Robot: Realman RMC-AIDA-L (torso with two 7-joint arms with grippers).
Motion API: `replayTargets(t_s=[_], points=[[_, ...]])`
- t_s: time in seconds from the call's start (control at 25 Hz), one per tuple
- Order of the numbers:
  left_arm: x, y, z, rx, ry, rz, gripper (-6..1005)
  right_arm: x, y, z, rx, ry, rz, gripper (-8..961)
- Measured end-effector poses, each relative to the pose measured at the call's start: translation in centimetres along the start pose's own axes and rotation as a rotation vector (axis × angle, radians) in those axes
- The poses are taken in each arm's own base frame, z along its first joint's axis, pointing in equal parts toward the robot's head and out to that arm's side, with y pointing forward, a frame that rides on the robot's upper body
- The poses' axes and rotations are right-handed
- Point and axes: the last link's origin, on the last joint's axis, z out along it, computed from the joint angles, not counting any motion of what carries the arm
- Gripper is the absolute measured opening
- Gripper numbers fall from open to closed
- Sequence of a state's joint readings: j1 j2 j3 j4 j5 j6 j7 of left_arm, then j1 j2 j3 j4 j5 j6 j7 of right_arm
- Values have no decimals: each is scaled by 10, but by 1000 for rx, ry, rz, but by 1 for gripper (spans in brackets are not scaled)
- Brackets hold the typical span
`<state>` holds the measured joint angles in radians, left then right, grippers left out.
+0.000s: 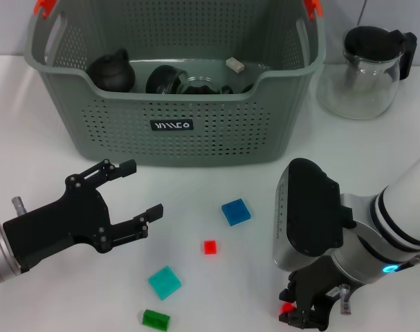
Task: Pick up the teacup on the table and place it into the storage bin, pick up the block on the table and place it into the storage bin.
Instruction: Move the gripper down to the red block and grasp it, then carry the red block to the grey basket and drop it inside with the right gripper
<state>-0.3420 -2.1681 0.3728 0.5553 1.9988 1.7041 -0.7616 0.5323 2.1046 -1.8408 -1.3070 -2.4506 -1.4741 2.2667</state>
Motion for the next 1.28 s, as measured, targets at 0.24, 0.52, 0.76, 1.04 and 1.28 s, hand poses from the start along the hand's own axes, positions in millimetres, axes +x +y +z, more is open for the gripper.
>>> replayTargets(t_s=[0.24, 0.52, 0.76, 1.04, 1.28], points=[[0, 0, 0, 0, 0, 1, 827, 0, 0, 0, -4, 12, 6, 341], [0, -2, -3, 17, 0, -1, 827, -3, 3, -9, 15, -16, -3, 176], [-1, -2, -6, 28, -4, -2, 827, -4, 4, -41, 43, -79, 21, 174], [-1, -4, -10, 53, -1, 5, 827, -14, -5, -85, 78, -301, 81, 172], [-1, -6, -11, 65, -3, 9, 827, -34, -33, -142, 275, -581, 140, 170]])
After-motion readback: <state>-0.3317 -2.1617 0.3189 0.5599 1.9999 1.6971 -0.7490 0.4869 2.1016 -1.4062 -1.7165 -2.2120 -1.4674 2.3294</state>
